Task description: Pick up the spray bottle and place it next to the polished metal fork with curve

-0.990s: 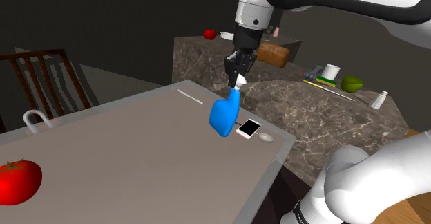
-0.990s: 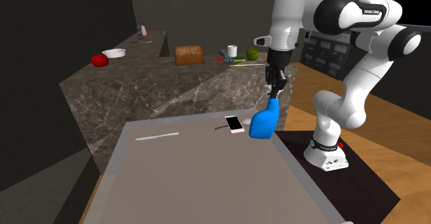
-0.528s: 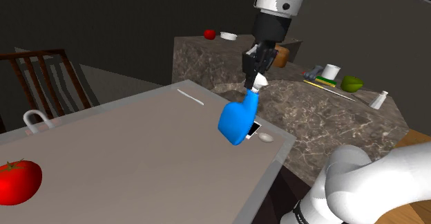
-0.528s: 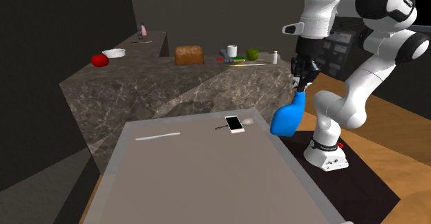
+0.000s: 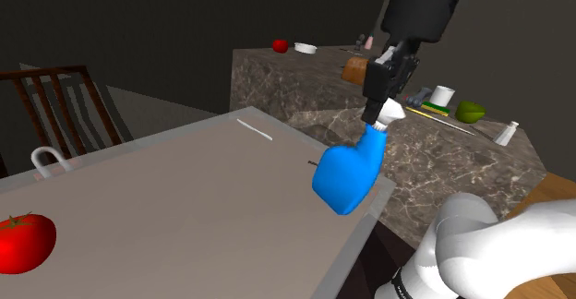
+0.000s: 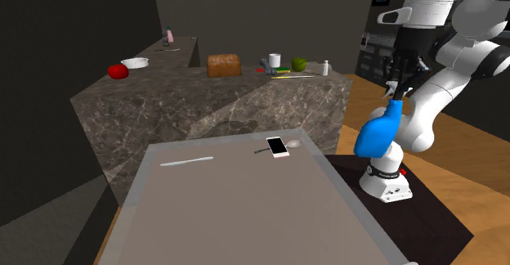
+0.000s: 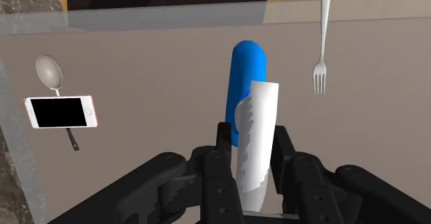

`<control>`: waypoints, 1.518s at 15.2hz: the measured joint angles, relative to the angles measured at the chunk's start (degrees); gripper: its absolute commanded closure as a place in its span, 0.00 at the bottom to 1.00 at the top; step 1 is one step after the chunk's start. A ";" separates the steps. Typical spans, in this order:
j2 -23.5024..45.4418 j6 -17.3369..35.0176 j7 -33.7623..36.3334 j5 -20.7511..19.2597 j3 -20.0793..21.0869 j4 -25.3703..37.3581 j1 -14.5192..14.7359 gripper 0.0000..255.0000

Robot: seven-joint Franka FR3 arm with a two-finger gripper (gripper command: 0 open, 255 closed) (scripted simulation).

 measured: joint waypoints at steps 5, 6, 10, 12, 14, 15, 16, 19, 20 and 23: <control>-2.62 -2.46 2.43 1.81 1.49 0.12 0.73 1.00; -3.38 -1.85 2.38 1.96 1.54 -1.26 0.86 1.00; -5.35 0.58 2.17 2.40 1.82 -5.64 1.18 1.00; -6.16 1.84 2.11 2.64 2.03 -7.70 1.32 1.00; -7.09 3.04 1.91 2.80 2.10 -9.84 1.48 1.00; -7.55 3.75 1.93 2.99 2.28 -10.99 1.57 1.00; -7.77 4.41 1.93 3.13 2.46 -11.85 1.61 1.00; -9.56 6.26 1.65 3.50 2.60 -15.51 1.97 1.00; -9.86 6.92 1.45 3.50 2.58 -16.49 2.01 1.00; -10.99 8.74 1.43 4.00 3.04 -19.41 2.29 1.00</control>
